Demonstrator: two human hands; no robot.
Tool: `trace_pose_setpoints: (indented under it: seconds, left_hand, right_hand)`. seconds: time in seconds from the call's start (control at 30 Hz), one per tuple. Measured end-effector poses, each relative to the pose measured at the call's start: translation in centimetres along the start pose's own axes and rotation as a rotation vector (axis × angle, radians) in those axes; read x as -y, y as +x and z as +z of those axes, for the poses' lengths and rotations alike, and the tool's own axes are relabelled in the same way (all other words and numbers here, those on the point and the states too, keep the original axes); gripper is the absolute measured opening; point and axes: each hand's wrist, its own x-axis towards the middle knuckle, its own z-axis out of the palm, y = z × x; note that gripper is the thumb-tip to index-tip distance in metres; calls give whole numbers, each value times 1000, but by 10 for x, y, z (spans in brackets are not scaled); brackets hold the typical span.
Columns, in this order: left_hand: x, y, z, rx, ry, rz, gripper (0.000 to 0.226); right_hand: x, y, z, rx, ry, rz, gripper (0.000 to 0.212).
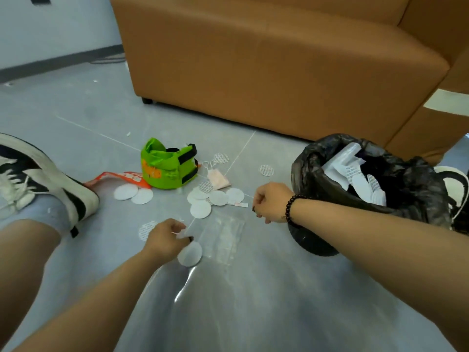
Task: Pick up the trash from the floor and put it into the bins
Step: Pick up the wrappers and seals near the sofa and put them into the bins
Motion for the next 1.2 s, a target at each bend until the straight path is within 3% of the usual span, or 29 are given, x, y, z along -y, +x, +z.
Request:
trace_pose_setpoints:
  seconds: [0.1, 0.2, 0.37, 0.47, 0.57, 0.67, 0.9, 1.07, 1.2]
  left_hand:
    - [12, 8, 7, 109, 146, 72, 56]
    - [14, 15, 14, 113, 292, 147, 49]
    - [28, 28, 18, 68, 156, 173, 33]
    - [18, 32, 16, -60, -30, 187, 22]
    - [-1, 51, 16, -209, -172, 194, 18]
    - [-9, 76, 18, -243, -175, 149, 16]
    - [-12, 134, 26, -178, 107, 203, 37]
    - [-16, 151, 28, -76, 209, 306, 31]
    - [-26, 147, 28, -114, 128, 262, 42]
  right_hand:
    - [5, 18, 10, 64, -133, 13, 22]
    - [12, 37, 19, 80, -137, 29, 22]
    - [17, 74, 41, 78, -122, 34, 21]
    - [18, 95, 49, -6, -105, 26, 22]
    - [13, 119, 56, -122, 25, 74, 31]
    - [7, 139, 66, -191, 86, 166, 45]
    - [-3, 170, 84, -172, 151, 318, 83]
    - [0, 173, 97, -180, 180, 212, 74]
    - [3, 174, 97, -174, 280, 239, 71]
